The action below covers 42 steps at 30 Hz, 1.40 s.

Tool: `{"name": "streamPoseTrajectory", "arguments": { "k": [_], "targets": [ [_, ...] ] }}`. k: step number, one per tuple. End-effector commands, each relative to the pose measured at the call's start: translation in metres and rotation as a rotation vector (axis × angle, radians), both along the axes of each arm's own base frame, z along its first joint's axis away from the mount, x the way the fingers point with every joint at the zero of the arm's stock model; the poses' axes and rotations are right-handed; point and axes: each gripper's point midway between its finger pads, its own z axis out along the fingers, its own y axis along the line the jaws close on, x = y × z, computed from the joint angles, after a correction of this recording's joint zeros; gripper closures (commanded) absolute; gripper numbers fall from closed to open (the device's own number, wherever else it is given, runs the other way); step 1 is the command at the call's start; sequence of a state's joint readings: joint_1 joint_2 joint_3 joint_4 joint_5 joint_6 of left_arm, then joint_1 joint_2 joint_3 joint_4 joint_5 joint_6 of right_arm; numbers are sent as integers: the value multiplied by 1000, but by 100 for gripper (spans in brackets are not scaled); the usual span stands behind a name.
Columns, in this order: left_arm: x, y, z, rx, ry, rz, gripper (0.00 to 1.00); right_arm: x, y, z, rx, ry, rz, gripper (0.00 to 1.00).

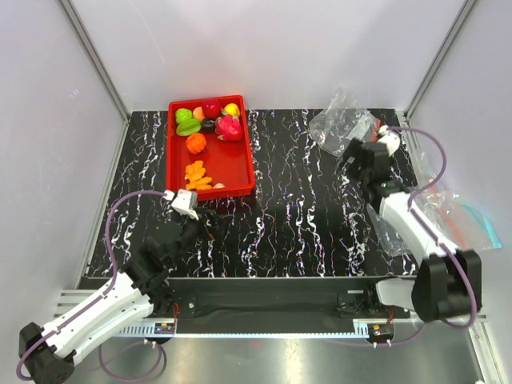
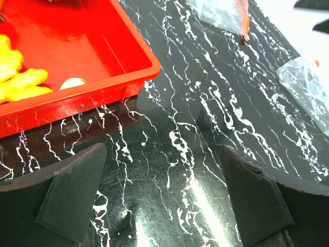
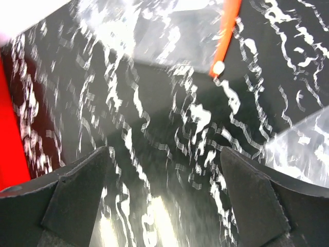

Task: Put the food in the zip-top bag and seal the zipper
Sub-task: Pick up the zipper food storage bag at the corner of the board.

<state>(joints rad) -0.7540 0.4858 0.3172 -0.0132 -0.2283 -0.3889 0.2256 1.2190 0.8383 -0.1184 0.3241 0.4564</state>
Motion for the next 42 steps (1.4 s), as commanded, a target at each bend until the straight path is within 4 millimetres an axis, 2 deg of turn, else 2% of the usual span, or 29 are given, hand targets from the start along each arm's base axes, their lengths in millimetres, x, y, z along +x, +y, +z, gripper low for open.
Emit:
{"name": "streamPoseTrajectory", "arguments": {
  "k": [1, 3, 4, 6, 7, 9, 10, 12, 13, 14, 15, 16, 18, 19, 21, 22, 23, 24, 25, 26, 28, 29, 32, 34, 35, 38, 39, 41, 42],
  "targets": [
    [3, -5, 13, -24, -30, -13, 1, 31, -1, 5, 146, 35, 19, 5],
    [4, -7, 12, -21, -23, -19, 1, 51, -10, 11, 191, 31, -6, 5],
    [4, -8, 11, -17, -20, -22, 1, 60, -22, -5, 207, 69, -39, 6],
    [4, -7, 11, -14, -21, -17, 1, 79, -24, 1, 261, 48, -28, 12],
    [4, -6, 10, -11, -20, -14, 1, 88, -39, -14, 273, 75, -67, 12],
    [5, -5, 10, -10, -21, -8, 1, 104, -50, -12, 298, 67, -101, 12],
    [5, -5, 9, -9, -20, -6, 1, 111, -55, -30, 307, 105, -123, 12],
    [5, -4, 9, -6, -18, -3, 1, 125, -72, -32, 341, 101, -176, 14],
    [5, -4, 9, -6, -18, -3, 1, 131, -77, -50, 355, 132, -192, 14],
    [5, -4, 9, -5, -17, -2, 1, 134, -86, -56, 375, 140, -223, 15],
    [5, -4, 10, -7, -19, -3, 1, 144, -90, -52, 379, 127, -231, 15],
    [5, -4, 10, -8, -20, -2, 1, 147, -93, -71, 380, 164, -250, 15],
    [5, -4, 11, -11, -20, -2, 1, 158, -100, -73, 382, 165, -271, 16],
    [4, -4, 11, -10, -21, -3, 1, 161, -102, -89, 381, 198, -278, 16],
    [4, -5, 11, -13, -19, -6, 1, 174, -105, -88, 384, 190, -282, 16],
    [4, -5, 10, -13, -19, -9, 1, 175, -107, -105, 380, 229, -297, 16],
    [4, -6, 11, -13, -19, -12, 1, 187, -109, -98, 379, 209, -294, 16],
    [4, -6, 10, -12, -17, -12, 1, 188, -112, -115, 379, 243, -307, 16],
    [4, -6, 11, -13, -18, -13, 1, 189, -112, -120, 383, 266, -316, 16],
    [4, -6, 10, -11, -16, -12, 1, 199, -115, -114, 385, 249, -317, 16],
    [4, -6, 9, -8, -13, -9, 1, 200, -120, -134, 381, 296, -345, 16],
    [5, -5, 9, -6, -12, -7, 1, 208, -122, -128, 389, 281, -350, 16],
    [5, -6, 9, -6, -12, -9, 1, 212, -126, -147, 399, 321, -374, 19],
    [5, -6, 9, -4, -12, -6, 1, 214, -124, -154, 406, 335, -361, 33],
    [6, -5, 9, -3, -13, -2, 1, 217, -126, -150, 400, 326, -356, 54],
    [6, -4, 9, -1, -12, 0, 1, 218, -125, -136, 377, 285, -323, 75],
    [6, -5, 8, -1, -11, 0, 1, 219, -126, -122, 368, 259, -313, 84],
    [6, -5, 9, -1, -12, -2, 1, 218, -127, -108, 337, 250, -292, 93],
    [6, -5, 9, -1, -10, -3, 1, 218, -127, -91, 327, 225, -280, 100]
  ]
}}
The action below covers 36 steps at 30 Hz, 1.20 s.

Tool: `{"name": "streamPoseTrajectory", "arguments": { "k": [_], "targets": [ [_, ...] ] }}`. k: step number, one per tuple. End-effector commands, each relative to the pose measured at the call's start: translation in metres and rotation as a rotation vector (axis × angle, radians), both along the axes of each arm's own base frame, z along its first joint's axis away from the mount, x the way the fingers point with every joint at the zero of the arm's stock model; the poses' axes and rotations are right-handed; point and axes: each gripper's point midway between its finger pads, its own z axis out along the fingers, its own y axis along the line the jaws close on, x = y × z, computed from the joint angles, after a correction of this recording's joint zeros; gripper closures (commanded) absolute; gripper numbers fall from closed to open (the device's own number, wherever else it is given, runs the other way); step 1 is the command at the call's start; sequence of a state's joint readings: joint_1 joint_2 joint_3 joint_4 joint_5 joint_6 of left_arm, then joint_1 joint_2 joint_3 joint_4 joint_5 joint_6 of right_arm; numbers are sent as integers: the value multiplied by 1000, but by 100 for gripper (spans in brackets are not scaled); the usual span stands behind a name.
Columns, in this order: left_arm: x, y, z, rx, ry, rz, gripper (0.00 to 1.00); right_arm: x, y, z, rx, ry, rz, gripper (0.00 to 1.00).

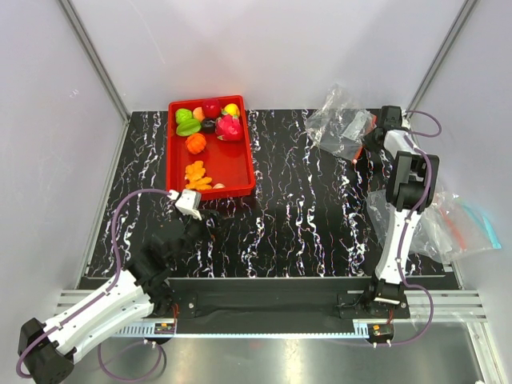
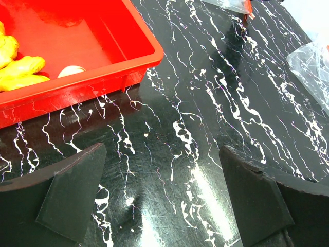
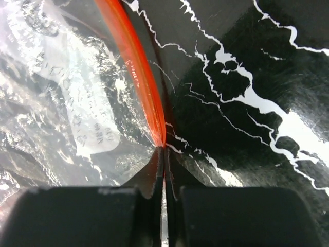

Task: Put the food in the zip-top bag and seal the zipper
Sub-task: Pick up the zipper food storage bag at the corner of the board.

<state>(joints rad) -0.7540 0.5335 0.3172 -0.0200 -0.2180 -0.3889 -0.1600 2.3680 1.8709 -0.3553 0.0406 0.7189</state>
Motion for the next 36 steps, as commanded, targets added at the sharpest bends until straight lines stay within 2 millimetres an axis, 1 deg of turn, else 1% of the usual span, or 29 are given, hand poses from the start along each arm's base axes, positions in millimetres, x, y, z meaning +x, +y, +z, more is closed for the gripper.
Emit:
{"name": "streamPoseTrajectory", "arguments": {
  "k": [1, 2, 3, 5, 6, 7, 8, 9, 10, 11, 12, 13, 14, 15, 16, 17, 18, 19, 20, 21, 22, 23, 24, 25, 26, 28, 29, 31, 36],
  "targets": [
    [6, -2, 23, -37, -53, 8, 1, 1, -4, 67, -63, -100, 39, 100],
    [6, -2, 23, -37, -53, 8, 1, -5, -2, 67, -75, -94, 53, 100],
    [6, -3, 23, -36, -52, 6, 1, -8, 1, 91, -88, -136, 64, 100],
    [6, -3, 22, -32, -51, 6, 1, -18, 11, 99, -98, -148, 96, 100],
    [6, -2, 22, -33, -49, 13, 1, -23, 17, 119, -100, -180, 113, 100],
    [6, -1, 23, -34, -48, 15, 1, -28, 29, 124, -99, -186, 143, 100],
    [6, -1, 23, -34, -49, 16, 1, -40, 36, 116, -95, -166, 159, 100],
    [6, -1, 22, -34, -47, 18, 1, -47, 43, 138, -103, -207, 176, 100],
    [6, -1, 23, -34, -48, 15, 1, -54, 56, 142, -102, -217, 198, 100],
    [6, -1, 23, -34, -48, 15, 1, -68, 64, 131, -93, -192, 214, 100],
    [6, -1, 23, -34, -50, 13, 1, -83, 79, 137, -93, -205, 240, 100],
    [6, -1, 23, -34, -50, 13, 1, -84, 79, 154, -99, -242, 241, 100],
    [6, -1, 23, -32, -48, 13, 1, -99, 95, 142, -92, -213, 273, 100],
    [5, -2, 22, -32, -46, 12, 1, -111, 112, 161, -93, -250, 309, 100],
    [6, -1, 23, -33, -47, 15, 1, -121, 123, 163, -91, -255, 323, 100],
    [6, -1, 23, -35, -46, 13, 1, -140, 142, 149, -82, -225, 365, 100],
    [5, -3, 24, -37, -48, 6, 1, -154, 153, 167, -76, -269, 382, 100],
    [6, -3, 23, -35, -44, 6, 1, -164, 161, 167, -68, -275, 388, 100],
    [6, -4, 23, -35, -44, 4, 1, -182, 168, 154, -58, -247, 405, 100],
    [5, -4, 23, -33, -43, 0, 1, -199, 184, 170, -52, -290, 437, 100],
    [5, -5, 23, -34, -43, -3, 1, -211, 192, 172, -38, -300, 442, 100],
    [5, -6, 22, -32, -42, -7, 1, -227, 199, 160, -32, -280, 459, 100],
    [5, -7, 22, -33, -41, -13, 1, -246, 211, 172, -27, -317, 484, 100],
    [5, -7, 22, -31, -40, -16, 1, -257, 218, 172, 1, -320, 490, 100],
    [4, -8, 23, -32, -43, -21, 1, -272, 222, 158, 11, -296, 503, 100],
    [4, -10, 22, -28, -43, -33, 1, -296, 235, 163, 51, -319, 530, 100],
    [4, -12, 22, -28, -46, -42, 1, -306, 237, 152, 57, -301, 541, 100],
    [3, -19, 20, -26, -37, -71, 1, -324, 248, 152, 69, -304, 586, 100],
    [-3, -41, 20, -44, -28, -183, 1, -348, 275, 143, 59, -249, 726, 100]
  ]
}}
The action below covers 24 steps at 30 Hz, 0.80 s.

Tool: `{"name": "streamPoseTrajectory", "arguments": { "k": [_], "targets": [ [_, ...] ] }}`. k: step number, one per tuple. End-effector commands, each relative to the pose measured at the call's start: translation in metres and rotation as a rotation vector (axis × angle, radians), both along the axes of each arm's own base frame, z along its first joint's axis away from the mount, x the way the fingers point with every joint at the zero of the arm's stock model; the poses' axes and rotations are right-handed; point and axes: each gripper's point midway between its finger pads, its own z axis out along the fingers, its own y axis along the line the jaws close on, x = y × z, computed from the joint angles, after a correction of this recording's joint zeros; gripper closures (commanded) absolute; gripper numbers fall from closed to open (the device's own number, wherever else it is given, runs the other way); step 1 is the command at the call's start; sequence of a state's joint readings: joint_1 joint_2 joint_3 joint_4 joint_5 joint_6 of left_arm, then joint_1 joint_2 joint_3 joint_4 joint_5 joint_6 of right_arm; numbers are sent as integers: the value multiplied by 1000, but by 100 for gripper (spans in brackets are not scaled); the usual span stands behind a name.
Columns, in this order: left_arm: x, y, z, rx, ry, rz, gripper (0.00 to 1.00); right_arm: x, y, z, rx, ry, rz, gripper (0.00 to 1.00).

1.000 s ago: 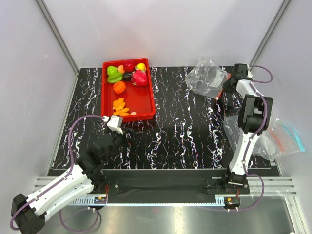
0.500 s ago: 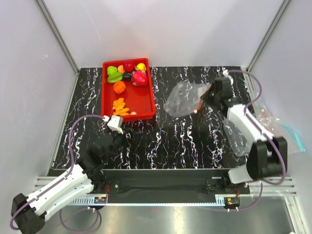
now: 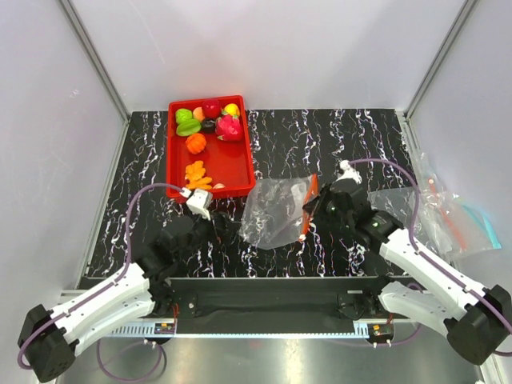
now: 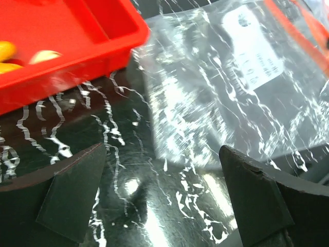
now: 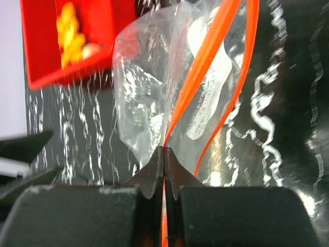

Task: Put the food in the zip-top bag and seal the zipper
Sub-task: Pick up the zipper food storage bag at the corner of the board.

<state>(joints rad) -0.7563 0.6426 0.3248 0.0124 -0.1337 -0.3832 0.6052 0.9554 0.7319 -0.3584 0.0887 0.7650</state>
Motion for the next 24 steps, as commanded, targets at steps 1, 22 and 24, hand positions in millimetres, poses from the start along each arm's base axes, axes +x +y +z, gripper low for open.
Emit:
{"name": "streamPoseTrajectory", "arguments": {
  "k": [1, 22, 24],
  "targets": [
    [1, -29, 35, -82, -74, -115, 1, -10, 15, -5, -31, 24, 54, 100],
    [-17, -97, 57, 38, -74, -291, 1, -21, 27, -24, -15, 32, 63, 17],
    [-23, -107, 58, 63, -83, -301, 1, -17, 33, -14, 50, -2, 57, 14]
  ]
}}
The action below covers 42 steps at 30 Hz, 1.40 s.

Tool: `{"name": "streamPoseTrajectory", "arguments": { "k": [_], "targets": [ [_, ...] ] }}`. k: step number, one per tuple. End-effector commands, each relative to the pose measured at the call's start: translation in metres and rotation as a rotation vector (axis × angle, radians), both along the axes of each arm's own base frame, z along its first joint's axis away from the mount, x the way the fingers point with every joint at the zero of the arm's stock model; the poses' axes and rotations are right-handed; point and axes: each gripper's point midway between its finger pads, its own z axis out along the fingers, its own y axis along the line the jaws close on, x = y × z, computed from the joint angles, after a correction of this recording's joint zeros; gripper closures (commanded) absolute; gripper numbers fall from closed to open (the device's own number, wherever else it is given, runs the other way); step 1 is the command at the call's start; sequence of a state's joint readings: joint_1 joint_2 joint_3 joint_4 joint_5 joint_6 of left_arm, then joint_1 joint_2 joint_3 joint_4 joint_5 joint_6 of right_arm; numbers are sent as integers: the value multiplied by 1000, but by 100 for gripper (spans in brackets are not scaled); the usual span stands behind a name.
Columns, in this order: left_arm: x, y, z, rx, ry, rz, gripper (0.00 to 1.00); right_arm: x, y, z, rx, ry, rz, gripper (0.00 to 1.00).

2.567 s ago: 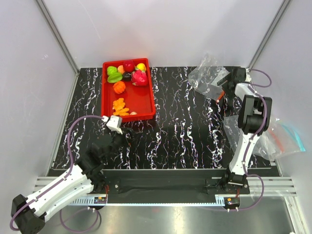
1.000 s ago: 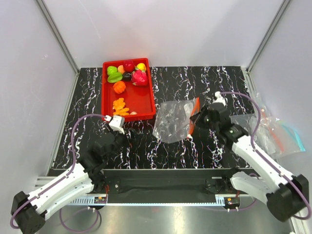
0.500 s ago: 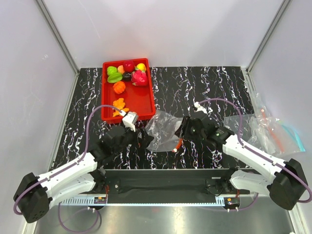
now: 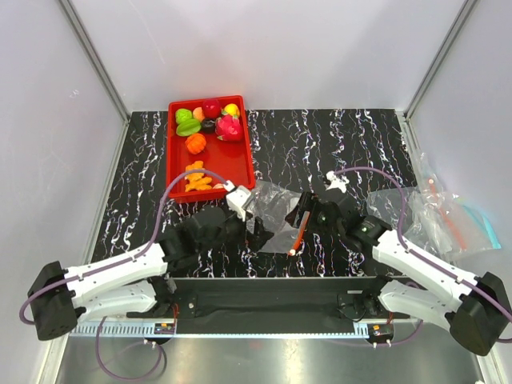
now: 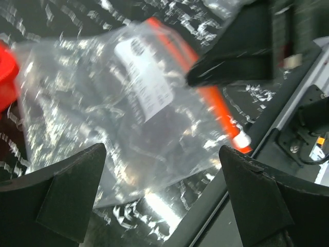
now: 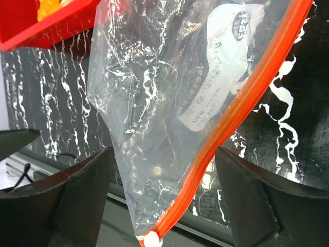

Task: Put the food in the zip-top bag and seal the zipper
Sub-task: Pick up the zipper food storage bag at the corner of the board.

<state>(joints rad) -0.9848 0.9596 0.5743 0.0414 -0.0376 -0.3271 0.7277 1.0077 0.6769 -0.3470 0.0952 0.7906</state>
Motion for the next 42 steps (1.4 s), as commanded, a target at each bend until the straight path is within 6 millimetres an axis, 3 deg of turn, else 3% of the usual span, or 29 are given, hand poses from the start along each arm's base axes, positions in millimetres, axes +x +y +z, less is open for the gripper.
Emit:
{"name": "streamPoseTrajectory", "arguments": {
  "k": [1, 7, 11, 31, 32, 38, 39, 42],
  "targets": [
    [9, -17, 27, 19, -100, 28, 1, 11, 8, 22, 107, -80, -47, 13],
    [5, -35, 12, 91, -88, 41, 1, 16, 6, 32, 173, -73, -130, 7],
    [4, -32, -3, 57, -51, 69, 1, 18, 15, 44, 306, -77, -162, 7],
    [-4, -67, 4, -50, 19, -4, 1, 23, 30, 53, 495, -5, -238, 8],
    [-5, -69, 6, -56, 21, -13, 1, 24, 33, 60, 524, -19, -228, 8],
    [4, -71, -7, -14, 53, 38, 1, 24, 36, 66, 553, -17, -220, 8],
    [6, -71, -15, 2, 65, 52, 3, 24, 37, 68, 557, -18, -215, 8],
    [6, -67, -29, 20, 88, 74, 36, 24, 35, 73, 549, -28, -215, 8]
  ]
}}
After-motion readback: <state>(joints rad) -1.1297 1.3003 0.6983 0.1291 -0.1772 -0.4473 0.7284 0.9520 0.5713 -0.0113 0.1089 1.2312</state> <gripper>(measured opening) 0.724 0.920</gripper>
